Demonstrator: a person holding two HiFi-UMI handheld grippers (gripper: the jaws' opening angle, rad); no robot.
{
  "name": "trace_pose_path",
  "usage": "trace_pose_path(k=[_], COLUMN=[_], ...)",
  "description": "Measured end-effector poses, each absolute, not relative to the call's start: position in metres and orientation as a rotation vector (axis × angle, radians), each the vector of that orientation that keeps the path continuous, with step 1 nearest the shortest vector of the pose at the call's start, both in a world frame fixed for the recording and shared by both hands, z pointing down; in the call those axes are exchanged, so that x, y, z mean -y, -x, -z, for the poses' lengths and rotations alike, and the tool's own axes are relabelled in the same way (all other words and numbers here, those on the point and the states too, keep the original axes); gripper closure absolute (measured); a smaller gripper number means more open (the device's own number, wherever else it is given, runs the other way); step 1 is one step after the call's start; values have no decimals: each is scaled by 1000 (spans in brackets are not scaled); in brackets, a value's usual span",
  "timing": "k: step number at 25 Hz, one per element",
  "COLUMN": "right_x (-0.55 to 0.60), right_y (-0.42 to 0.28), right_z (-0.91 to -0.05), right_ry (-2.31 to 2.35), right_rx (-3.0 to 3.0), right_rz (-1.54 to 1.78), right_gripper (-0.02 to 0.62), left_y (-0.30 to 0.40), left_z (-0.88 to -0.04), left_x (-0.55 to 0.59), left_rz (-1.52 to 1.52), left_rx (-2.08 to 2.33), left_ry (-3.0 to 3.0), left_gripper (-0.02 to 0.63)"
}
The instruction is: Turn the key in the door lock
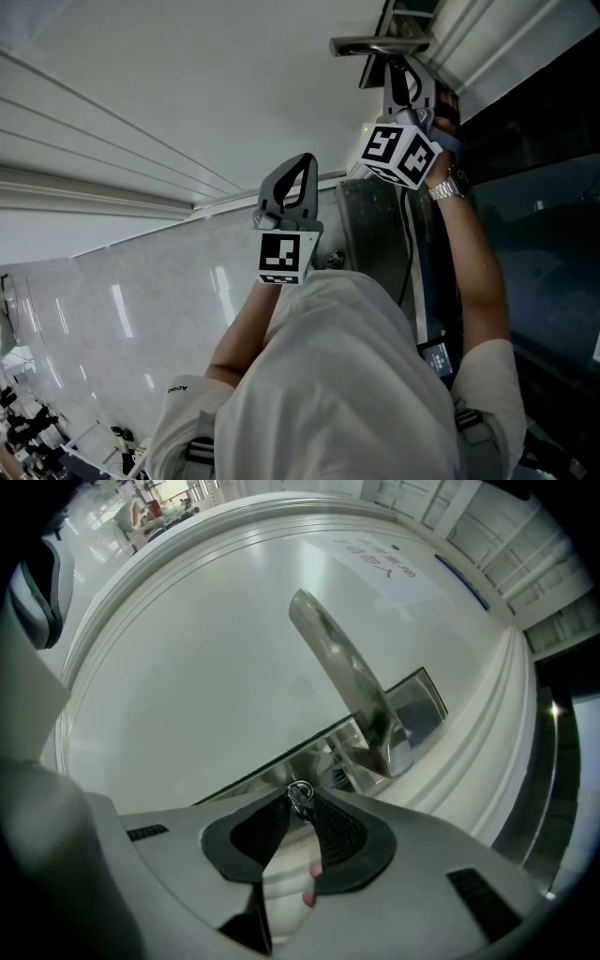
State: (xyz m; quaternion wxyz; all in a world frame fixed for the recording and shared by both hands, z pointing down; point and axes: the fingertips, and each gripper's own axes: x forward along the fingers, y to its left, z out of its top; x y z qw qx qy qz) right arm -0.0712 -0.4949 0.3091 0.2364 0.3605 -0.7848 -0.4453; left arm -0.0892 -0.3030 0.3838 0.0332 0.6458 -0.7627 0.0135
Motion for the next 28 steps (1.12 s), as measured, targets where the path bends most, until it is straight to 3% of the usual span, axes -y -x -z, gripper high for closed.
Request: trace_pose_path(k=[14, 21, 28], right_x=[496, 497, 497], right_y=[71, 71, 69], right_z=[-306, -304, -303], right_ry=[-1052, -1073, -1091], right_rx=[2288, 2388, 2467], right_rz=[1033, 906, 789], right_gripper=[518, 581, 584], left_y=[89, 86, 89], left_z=[-384, -385, -385], left_x=[303, 302, 299], left_rz=[-44, -48, -54], left_rx=[2346, 2340, 2351], left_ry=[-1991, -1990, -1977], left_gripper=[597, 597, 597])
